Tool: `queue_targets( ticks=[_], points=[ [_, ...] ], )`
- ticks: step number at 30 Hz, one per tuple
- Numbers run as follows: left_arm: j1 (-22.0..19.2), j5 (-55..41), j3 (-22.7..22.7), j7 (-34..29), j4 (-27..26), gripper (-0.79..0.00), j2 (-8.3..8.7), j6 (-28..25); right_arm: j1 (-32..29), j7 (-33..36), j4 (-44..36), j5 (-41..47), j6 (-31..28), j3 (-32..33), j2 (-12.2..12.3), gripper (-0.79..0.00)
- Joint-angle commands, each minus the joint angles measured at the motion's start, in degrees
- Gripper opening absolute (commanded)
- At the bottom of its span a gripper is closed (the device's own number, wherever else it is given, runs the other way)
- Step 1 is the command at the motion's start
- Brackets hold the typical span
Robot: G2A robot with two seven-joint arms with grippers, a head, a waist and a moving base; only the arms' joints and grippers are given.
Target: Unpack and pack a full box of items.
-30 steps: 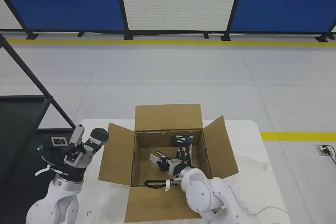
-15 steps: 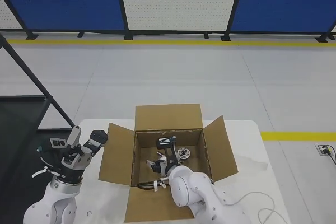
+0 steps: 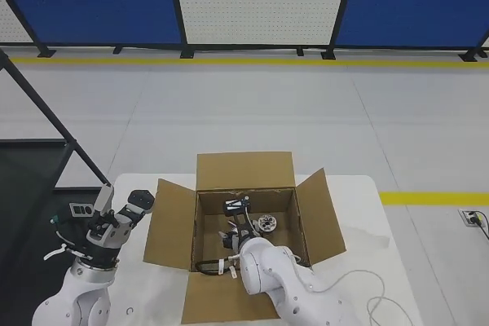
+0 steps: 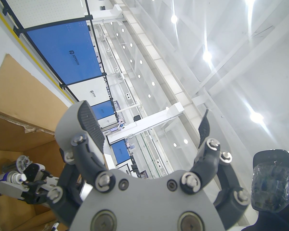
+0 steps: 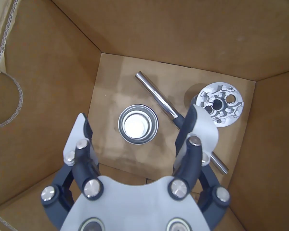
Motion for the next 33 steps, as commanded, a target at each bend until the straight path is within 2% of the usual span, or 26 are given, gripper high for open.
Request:
queue_targets(
  ticks=[1,7,10,13,15,17,19,20,26,33],
  points=[
    [0.0,0.0,0.0,0.0,0.0,0.0,0.0,0.0,0.33,0.6,0.71,0.0,-0.34,-0.01,-0.37,-0.228],
    [0.0,0.0,0.0,0.0,0.0,0.0,0.0,0.0,1.36,2.36,2.9,-0.98,-0.38,-0.1,-1.33,-0.222],
    [0.0,0.0,0.0,0.0,0.0,0.0,0.0,0.0,1.78,3.23,3.9,-1.65,-0.32,-0.16,-1.78,-0.188],
    [0.0,0.0,0.0,0.0,0.0,0.0,0.0,0.0,2.15,4.02,4.98,-2.26,-0.24,-0.23,-2.24,-0.237],
    [0.0,0.0,0.0,0.0,0.0,0.0,0.0,0.0,2.36,4.41,5.66,-2.59,-0.21,-0.24,-2.55,-0.394],
    [0.0,0.0,0.0,0.0,0.0,0.0,0.0,0.0,2.52,4.65,6.2,-2.78,-0.19,-0.14,-2.84,-0.514],
    [0.0,0.0,0.0,0.0,0.0,0.0,0.0,0.0,2.56,4.65,6.56,-2.97,-0.29,0.01,-3.1,-0.674],
    [0.0,0.0,0.0,0.0,0.0,0.0,0.0,0.0,2.53,4.62,6.66,-3.05,-0.26,0.17,-3.21,-0.779],
    [0.0,0.0,0.0,0.0,0.0,0.0,0.0,0.0,0.69,3.56,2.91,-4.92,0.85,2.71,-2.96,-0.785],
    [0.0,0.0,0.0,0.0,0.0,0.0,0.0,0.0,-7.55,3.11,-12.18,-10.37,0.03,8.44,-0.66,-0.785]
  ],
)
